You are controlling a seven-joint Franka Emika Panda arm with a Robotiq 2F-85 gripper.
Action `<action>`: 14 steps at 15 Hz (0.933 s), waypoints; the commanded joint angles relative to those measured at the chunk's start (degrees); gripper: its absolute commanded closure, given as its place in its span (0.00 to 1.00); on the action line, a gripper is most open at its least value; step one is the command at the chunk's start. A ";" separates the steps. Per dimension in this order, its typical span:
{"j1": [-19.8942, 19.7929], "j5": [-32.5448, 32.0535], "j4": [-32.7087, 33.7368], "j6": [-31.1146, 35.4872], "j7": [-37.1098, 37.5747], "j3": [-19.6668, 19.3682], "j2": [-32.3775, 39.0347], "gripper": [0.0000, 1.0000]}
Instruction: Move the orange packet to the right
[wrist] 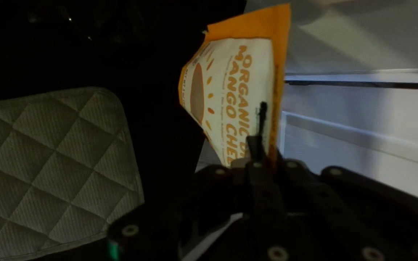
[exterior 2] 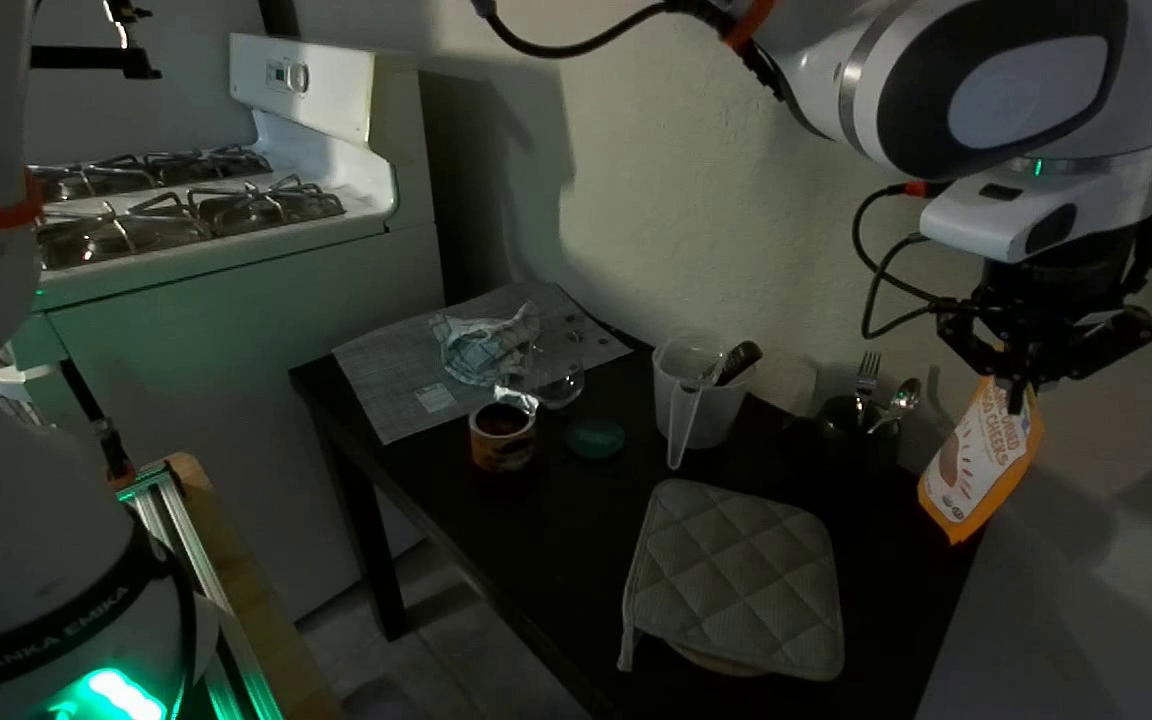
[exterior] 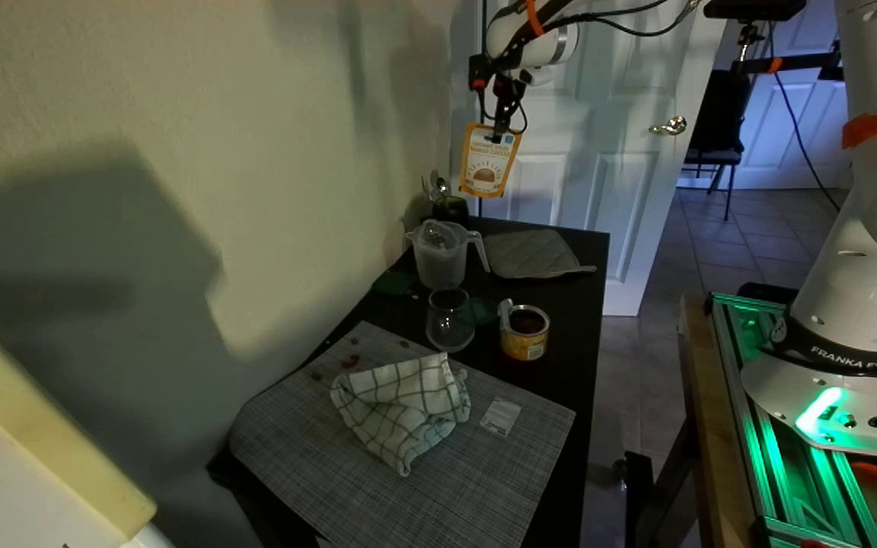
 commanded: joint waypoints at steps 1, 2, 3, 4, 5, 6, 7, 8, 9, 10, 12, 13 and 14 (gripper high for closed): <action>1.48 0.31 5.10 2.24 7.42 -1.76 5.98 0.99; 1.69 -0.16 6.40 1.63 8.77 -2.05 7.33 0.99; 1.85 -0.45 6.92 1.83 9.77 -2.32 8.28 0.99; 2.10 -0.83 7.82 1.43 10.58 -2.65 9.23 0.99; 2.45 -1.22 8.46 1.34 11.34 -3.16 10.13 0.99; 2.85 -1.77 9.19 0.93 12.21 -3.74 10.99 0.99; 3.11 -2.15 10.00 0.22 12.61 -4.15 11.82 0.99; 3.40 -2.47 10.38 -0.20 12.86 -4.45 12.43 0.99; 3.65 -2.65 10.52 -0.38 12.99 -4.73 12.80 0.99; 3.91 -2.83 10.90 -0.77 13.06 -4.91 13.23 0.99; 4.58 -3.37 10.92 -1.27 13.43 -5.33 13.63 0.99; 4.85 -3.72 11.11 -1.75 13.57 -5.48 13.78 0.99; 5.20 -4.18 11.19 -2.20 13.75 -5.69 13.82 0.99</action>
